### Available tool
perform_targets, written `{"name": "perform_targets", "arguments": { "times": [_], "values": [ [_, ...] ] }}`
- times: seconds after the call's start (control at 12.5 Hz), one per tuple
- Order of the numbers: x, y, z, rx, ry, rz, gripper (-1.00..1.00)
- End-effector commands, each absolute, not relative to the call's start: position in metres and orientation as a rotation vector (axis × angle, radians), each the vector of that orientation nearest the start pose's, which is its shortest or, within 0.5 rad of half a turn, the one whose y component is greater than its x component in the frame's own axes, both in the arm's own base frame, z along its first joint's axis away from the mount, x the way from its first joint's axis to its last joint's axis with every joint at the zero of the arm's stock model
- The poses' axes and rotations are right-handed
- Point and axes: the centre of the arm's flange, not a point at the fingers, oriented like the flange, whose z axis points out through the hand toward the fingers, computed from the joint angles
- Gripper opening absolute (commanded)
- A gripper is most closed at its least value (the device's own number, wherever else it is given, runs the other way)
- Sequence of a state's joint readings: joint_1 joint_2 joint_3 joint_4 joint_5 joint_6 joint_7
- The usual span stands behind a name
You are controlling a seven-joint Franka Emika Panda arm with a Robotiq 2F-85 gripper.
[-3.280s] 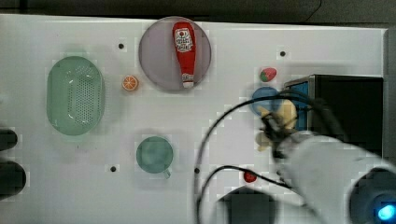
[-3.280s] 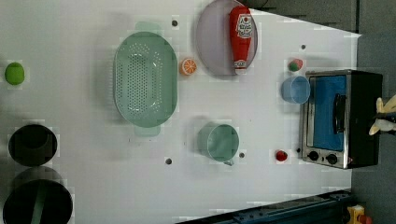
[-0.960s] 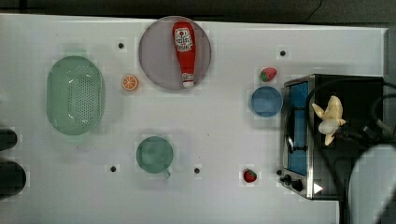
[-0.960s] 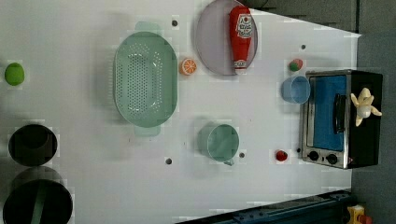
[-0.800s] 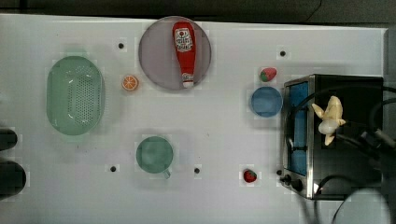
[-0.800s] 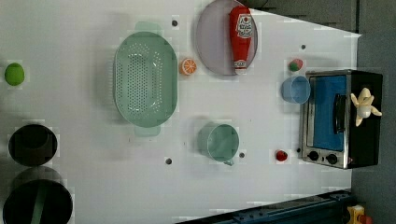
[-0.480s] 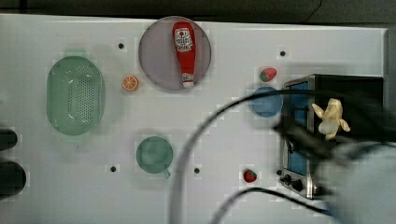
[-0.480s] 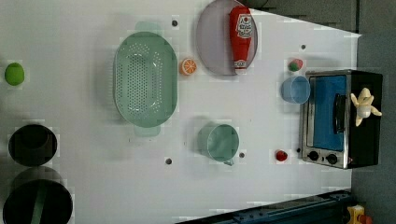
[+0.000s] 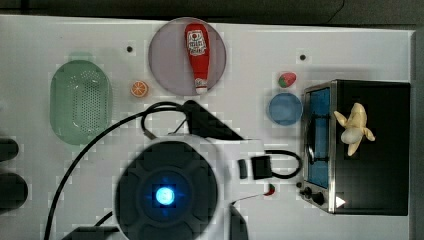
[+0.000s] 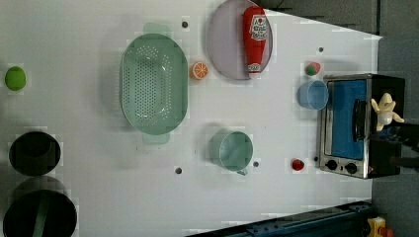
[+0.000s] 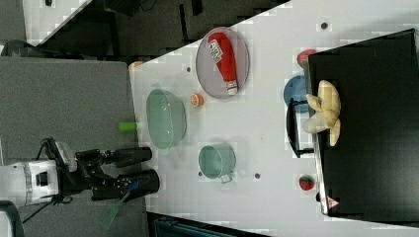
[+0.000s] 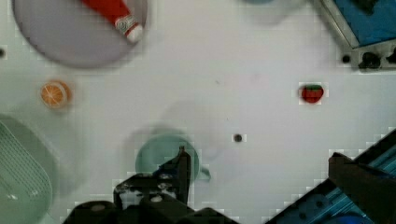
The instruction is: Pick banana from table and place on oven.
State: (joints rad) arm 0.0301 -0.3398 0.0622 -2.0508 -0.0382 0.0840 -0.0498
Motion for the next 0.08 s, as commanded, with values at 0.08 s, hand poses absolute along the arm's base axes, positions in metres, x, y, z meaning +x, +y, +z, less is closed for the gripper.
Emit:
{"name": "perform_targets", "arguments": {
  "times": [0.08],
  "values": [
    [0.4365, -0.0221, 0.6068, -2.868, 1.337, -0.013, 1.00]
  ]
}}
